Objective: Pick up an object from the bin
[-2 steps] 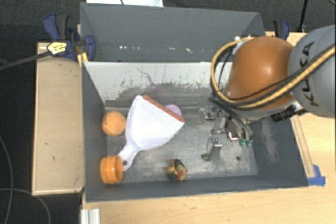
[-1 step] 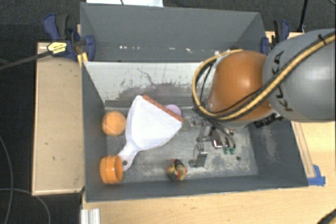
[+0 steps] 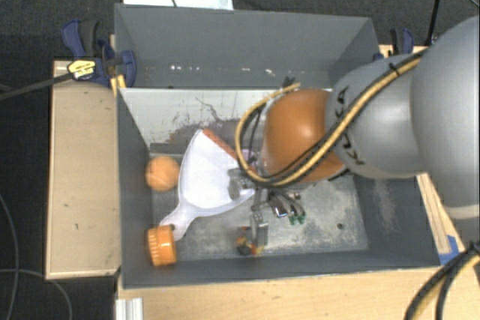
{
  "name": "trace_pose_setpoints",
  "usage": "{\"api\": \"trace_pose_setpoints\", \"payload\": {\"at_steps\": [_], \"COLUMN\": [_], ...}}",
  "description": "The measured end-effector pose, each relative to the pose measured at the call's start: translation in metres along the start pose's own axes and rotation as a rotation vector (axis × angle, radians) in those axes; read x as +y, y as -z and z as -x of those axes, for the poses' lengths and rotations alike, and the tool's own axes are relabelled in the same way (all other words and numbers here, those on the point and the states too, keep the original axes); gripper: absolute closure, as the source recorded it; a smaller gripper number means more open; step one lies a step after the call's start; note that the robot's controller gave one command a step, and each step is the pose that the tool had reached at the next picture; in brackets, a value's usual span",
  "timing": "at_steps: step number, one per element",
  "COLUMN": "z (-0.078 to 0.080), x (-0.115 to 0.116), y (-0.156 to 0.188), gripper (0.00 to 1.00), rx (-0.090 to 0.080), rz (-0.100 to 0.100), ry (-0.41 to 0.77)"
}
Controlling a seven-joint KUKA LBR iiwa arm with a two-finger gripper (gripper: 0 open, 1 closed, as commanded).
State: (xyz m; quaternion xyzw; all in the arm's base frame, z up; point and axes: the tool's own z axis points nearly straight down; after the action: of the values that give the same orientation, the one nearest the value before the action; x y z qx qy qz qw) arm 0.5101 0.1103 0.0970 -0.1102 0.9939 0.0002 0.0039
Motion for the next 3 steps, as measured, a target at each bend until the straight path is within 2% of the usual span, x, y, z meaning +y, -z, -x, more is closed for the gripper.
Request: {"api": "trace_pose_setpoints", "payload": {"at_steps": [1,2,3], "z": [-0.001,-0.001,0.007], "x": [0.051,0.051,0.050], "y": [-0.027,-0.027,-0.011], "gripper": [1.00,1.00,1.00], "rx": [0.008,0.008,0.007], "rz": [0.000,0.000,0.000], "ry": [-0.140,-0.141,-0.129]}}
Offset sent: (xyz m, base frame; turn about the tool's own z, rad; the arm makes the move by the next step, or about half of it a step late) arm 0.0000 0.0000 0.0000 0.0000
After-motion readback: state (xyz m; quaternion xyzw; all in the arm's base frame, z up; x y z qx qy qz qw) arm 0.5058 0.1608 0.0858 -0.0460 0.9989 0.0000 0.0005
